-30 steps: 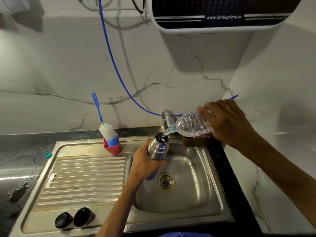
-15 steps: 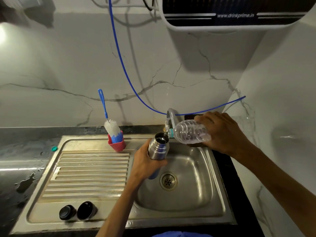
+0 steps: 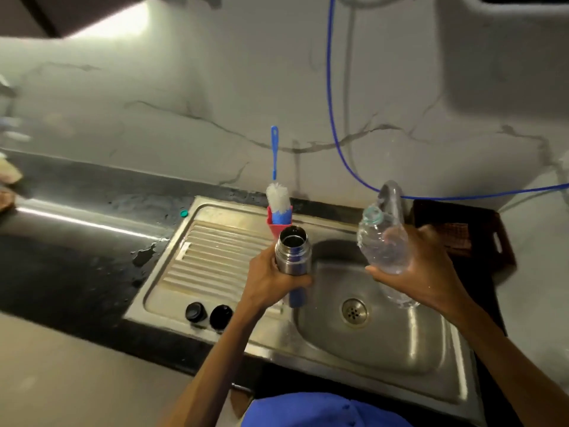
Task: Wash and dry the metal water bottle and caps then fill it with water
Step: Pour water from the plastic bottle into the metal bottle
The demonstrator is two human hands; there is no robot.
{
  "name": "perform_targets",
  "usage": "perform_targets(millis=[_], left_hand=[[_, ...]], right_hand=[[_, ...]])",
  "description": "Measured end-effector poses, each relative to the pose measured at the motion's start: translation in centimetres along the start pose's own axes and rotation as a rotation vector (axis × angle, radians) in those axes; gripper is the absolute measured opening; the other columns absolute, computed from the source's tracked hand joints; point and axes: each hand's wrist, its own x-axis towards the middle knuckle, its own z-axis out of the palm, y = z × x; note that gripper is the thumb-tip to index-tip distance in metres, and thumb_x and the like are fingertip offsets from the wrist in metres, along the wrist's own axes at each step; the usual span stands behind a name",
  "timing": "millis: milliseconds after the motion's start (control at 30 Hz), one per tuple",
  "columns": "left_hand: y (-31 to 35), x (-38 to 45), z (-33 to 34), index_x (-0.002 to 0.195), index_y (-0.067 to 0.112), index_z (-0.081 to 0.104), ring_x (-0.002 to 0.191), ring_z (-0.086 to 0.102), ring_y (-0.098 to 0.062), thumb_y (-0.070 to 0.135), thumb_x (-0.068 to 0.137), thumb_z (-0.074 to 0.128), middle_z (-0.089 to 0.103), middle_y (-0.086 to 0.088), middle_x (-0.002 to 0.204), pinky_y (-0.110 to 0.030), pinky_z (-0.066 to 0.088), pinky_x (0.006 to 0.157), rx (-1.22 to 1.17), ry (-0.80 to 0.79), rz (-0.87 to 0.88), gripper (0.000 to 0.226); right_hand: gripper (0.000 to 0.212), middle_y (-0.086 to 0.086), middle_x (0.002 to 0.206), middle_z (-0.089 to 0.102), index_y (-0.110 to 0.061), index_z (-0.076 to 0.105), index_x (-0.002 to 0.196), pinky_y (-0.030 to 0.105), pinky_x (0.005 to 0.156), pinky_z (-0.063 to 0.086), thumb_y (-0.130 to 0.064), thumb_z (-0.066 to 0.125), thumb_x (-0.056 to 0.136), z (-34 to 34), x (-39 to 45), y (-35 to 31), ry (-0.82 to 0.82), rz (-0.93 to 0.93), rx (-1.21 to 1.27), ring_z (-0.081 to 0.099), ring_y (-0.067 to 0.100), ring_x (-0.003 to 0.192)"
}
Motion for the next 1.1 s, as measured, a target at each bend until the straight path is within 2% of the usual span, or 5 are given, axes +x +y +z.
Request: perform_targets(millis=[333, 467, 667, 867, 1100], left_hand=[[-4.8, -2.7, -15.9, 0.111, 0.024, 0.064, 0.092, 0.072, -0.005, 0.002, 0.065, 0.094, 0.073, 0.003, 0.107, -0.024, 0.057, 0.08, -0.113, 0.245, -0.214, 0.059], [-7.5, -3.2, -21.9, 0.116, 0.026, 0.064, 0.103, 0.069, -0.016, 0.004, 0.066, 0.093, 0.072, 0.001, 0.113, -0.035, 0.054, 0.089, -0.139, 0.316, -0.261, 0.062], [-11.4, -2.7, -29.1, 0.123, 0.022, 0.062, 0.104, 0.067, -0.023, 0.007, 0.065, 0.094, 0.07, -0.001, 0.113, -0.05, 0.058, 0.091, -0.125, 0.362, -0.33, 0.068], [-14.6, -0.7, -33.3, 0.125, 0.019, 0.062, 0.103, 0.069, -0.022, 0.011, 0.064, 0.097, 0.071, -0.001, 0.112, -0.042, 0.061, 0.084, -0.134, 0.337, -0.369, 0.071], [-15.9, 2.6, -35.1, 0.108, 0.034, 0.062, 0.098, 0.069, -0.014, 0.006, 0.063, 0.096, 0.072, 0.003, 0.107, -0.031, 0.056, 0.083, -0.156, 0.279, -0.387, 0.063]], right_hand=[[0.089, -0.011, 0.118, 0.068, -0.032, 0.06, 0.126, 0.029, 0.09, 0.056, -0.063, 0.094, 0.05, 10.9, 5.4, -10.6, -0.264, 0.086, 0.39, 0.064, 0.007, 0.109], [0.078, -0.009, 0.115, 0.069, -0.029, 0.064, 0.121, 0.011, 0.083, 0.05, -0.052, 0.097, 0.054, 15.9, 9.2, -15.5, -0.22, 0.115, 0.43, 0.064, 0.008, 0.105], [0.073, -0.002, 0.119, 0.067, -0.025, 0.062, 0.122, 0.041, 0.095, 0.054, -0.049, 0.093, 0.061, 23.2, 17.4, -21.0, -0.143, 0.129, 0.388, 0.061, 0.02, 0.111], [0.08, -0.003, 0.112, 0.07, -0.032, 0.062, 0.115, 0.044, 0.089, 0.057, -0.066, 0.083, 0.046, 29.1, 23.8, -21.1, -0.063, 0.301, 0.342, 0.066, 0.019, 0.102], [0.078, 0.003, 0.121, 0.069, -0.02, 0.061, 0.127, 0.039, 0.093, 0.054, -0.05, 0.091, 0.062, 32.4, 24.5, -20.0, -0.04, 0.369, 0.291, 0.063, 0.025, 0.112]])
